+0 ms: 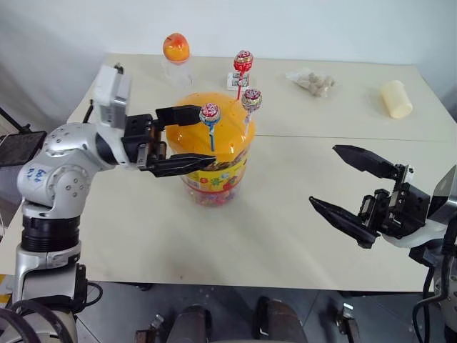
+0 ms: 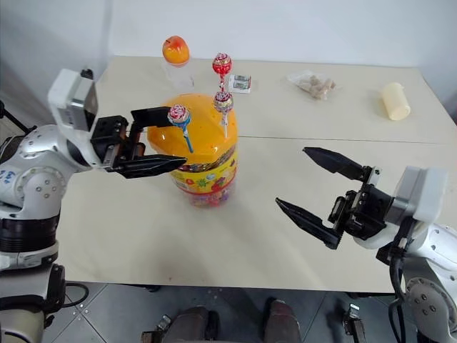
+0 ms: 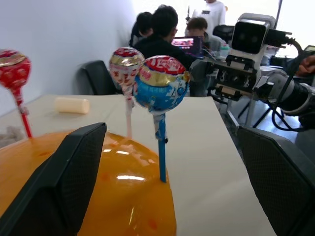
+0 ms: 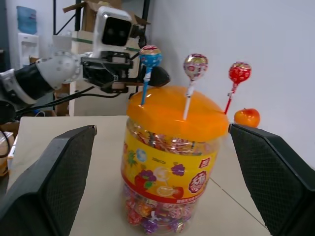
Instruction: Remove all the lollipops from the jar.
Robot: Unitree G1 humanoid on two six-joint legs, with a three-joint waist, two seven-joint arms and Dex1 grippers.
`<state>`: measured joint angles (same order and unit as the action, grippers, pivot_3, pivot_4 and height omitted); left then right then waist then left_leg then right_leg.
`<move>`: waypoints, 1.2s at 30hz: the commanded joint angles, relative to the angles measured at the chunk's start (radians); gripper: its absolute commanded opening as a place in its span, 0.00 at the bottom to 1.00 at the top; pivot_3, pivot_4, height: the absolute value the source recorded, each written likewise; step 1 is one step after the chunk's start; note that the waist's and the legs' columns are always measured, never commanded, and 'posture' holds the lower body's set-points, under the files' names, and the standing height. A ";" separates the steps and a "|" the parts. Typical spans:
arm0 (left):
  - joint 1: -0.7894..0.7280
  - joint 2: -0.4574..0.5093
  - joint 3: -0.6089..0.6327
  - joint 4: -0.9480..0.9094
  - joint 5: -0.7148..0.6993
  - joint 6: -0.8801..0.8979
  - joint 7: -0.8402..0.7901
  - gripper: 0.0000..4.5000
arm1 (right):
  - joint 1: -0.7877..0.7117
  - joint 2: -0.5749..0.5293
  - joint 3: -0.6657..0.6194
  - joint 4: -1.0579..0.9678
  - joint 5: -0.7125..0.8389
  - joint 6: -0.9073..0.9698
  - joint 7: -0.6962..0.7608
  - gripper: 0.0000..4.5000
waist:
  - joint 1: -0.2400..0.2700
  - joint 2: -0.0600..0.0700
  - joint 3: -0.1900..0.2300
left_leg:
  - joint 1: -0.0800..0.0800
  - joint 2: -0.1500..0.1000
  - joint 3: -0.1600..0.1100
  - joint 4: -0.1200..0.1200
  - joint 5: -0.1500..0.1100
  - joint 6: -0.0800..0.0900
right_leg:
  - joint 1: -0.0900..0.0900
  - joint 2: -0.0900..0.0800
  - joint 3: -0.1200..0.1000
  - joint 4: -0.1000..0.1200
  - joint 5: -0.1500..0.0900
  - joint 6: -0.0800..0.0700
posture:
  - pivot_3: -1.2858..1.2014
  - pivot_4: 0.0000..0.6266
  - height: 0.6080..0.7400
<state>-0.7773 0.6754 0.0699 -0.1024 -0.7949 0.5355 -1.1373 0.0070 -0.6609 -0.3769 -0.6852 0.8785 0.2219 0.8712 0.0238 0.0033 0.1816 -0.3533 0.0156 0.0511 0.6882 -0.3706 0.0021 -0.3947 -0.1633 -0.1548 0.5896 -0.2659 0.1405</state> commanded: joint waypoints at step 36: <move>0.499 0.346 0.314 0.242 0.213 0.106 0.183 0.00 | -0.242 -0.088 0.288 0.224 -0.120 -0.107 0.451 1.00 | -0.024 -0.003 0.002 | -0.001 0.000 -0.002 0.002 -0.003 0.001 | 0.000 0.000 -0.001 0.000 0.000 0.000 | 0.52 0.24 1.00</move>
<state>-0.3116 0.9938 0.3703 0.1725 -0.6294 0.6450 -0.9622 -0.2216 -0.7497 -0.1064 -0.4689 0.7656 0.1350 1.2769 -0.0006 0.0007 0.1832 -0.3539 0.0159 0.0498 0.6897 -0.3737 0.0034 -0.3949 -0.1634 -0.1554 0.5900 -0.2659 0.1408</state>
